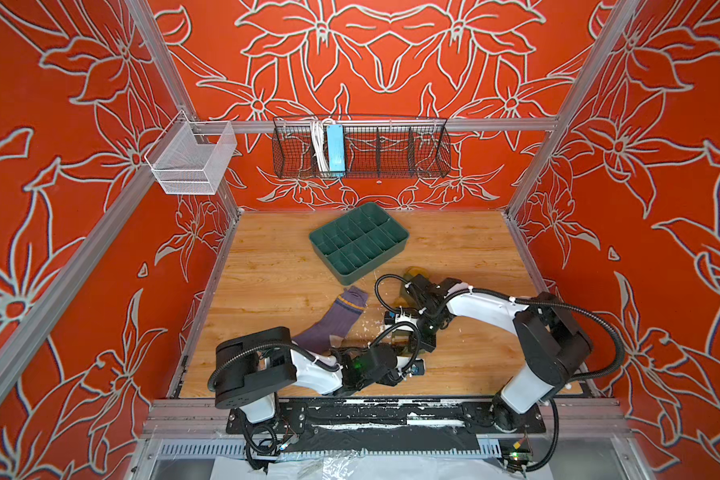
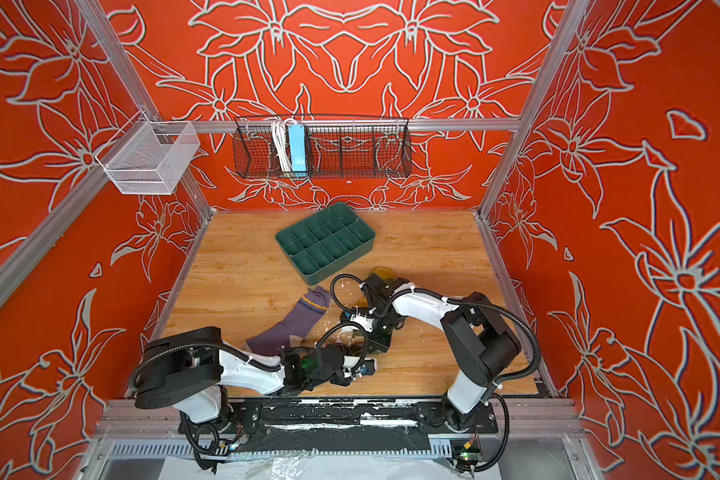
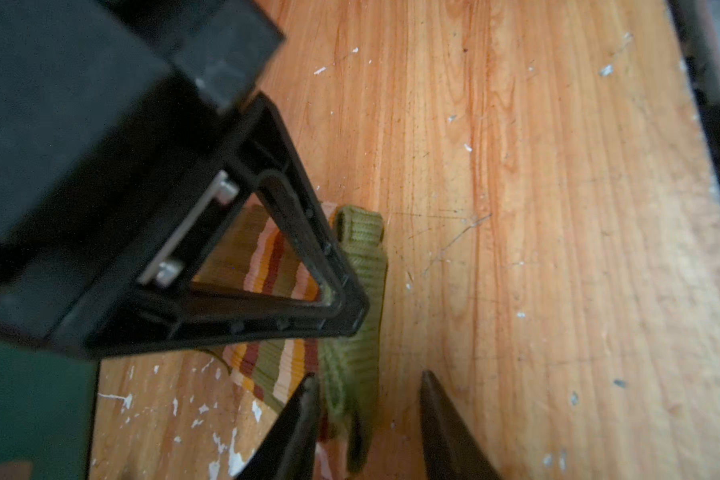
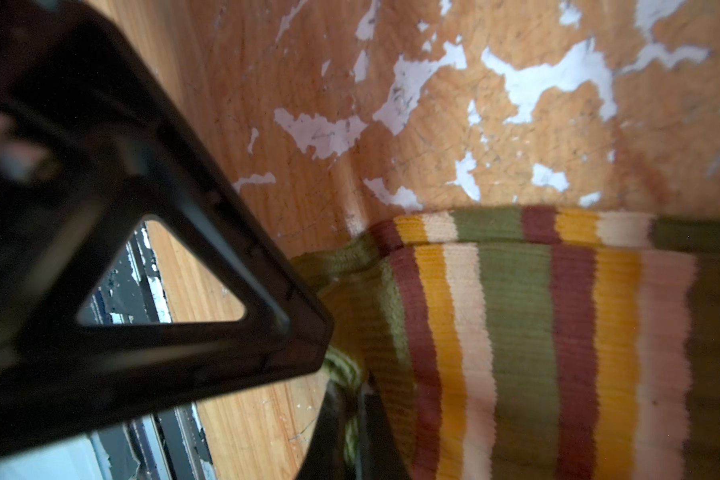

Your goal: Roll the socks

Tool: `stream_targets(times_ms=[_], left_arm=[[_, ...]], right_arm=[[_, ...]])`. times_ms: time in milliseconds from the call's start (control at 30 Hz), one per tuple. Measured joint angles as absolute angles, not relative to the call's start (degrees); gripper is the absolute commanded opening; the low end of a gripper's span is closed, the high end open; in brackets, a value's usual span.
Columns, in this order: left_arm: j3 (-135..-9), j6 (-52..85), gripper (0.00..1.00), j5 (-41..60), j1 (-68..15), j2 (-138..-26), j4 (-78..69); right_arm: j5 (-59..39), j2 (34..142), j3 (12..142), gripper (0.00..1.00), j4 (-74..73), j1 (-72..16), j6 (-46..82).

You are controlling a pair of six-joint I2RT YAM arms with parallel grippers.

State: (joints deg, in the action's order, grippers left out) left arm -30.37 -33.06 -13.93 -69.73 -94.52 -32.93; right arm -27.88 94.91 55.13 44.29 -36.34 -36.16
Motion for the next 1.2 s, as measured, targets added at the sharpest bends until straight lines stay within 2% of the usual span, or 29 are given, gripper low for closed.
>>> stream_targets(times_ms=[367, 467, 500, 600, 700, 733, 967, 1200], left_arm=[[-32.60, -31.00, 0.15, -14.74, -69.67, -96.84, -32.49], [-32.60, -30.39, 0.06, -15.29, -69.67, -96.84, -32.45], [-32.60, -30.28, 0.00, -15.42, -69.67, -96.84, -32.47], [-32.64, -29.91, 0.00, -15.75, -69.67, -96.86, -32.38], [-33.06, -29.52, 0.00, -15.90, -69.56, -96.86, -32.27], [-33.39, -29.30, 0.00, -15.81, -69.47, -96.86, -31.97], [-35.03, -27.75, 0.00, -12.80, -68.40, -96.97, -28.14], [-41.50, -25.47, 0.00, -3.46, -64.05, -97.73, -17.82]], right_arm=[[-27.51, 94.37, 54.74, 0.00, 44.29, -36.34, -35.99], [-27.46, 94.35, 54.65, 0.00, 44.18, -36.32, -35.83], [-27.42, 94.26, 54.54, 0.00, 44.01, -36.34, -35.75], [-27.05, 93.34, 53.82, 0.00, 43.35, -36.34, -35.38], [-26.30, 91.24, 52.88, 0.26, 42.78, -36.27, -34.09], [-25.98, 90.30, 52.71, 0.31, 42.74, -36.12, -33.58], [-22.48, 78.54, 49.80, 0.44, 39.18, -32.01, -30.72], [-8.25, 60.90, 43.35, 0.63, 29.54, -23.05, -28.64]])
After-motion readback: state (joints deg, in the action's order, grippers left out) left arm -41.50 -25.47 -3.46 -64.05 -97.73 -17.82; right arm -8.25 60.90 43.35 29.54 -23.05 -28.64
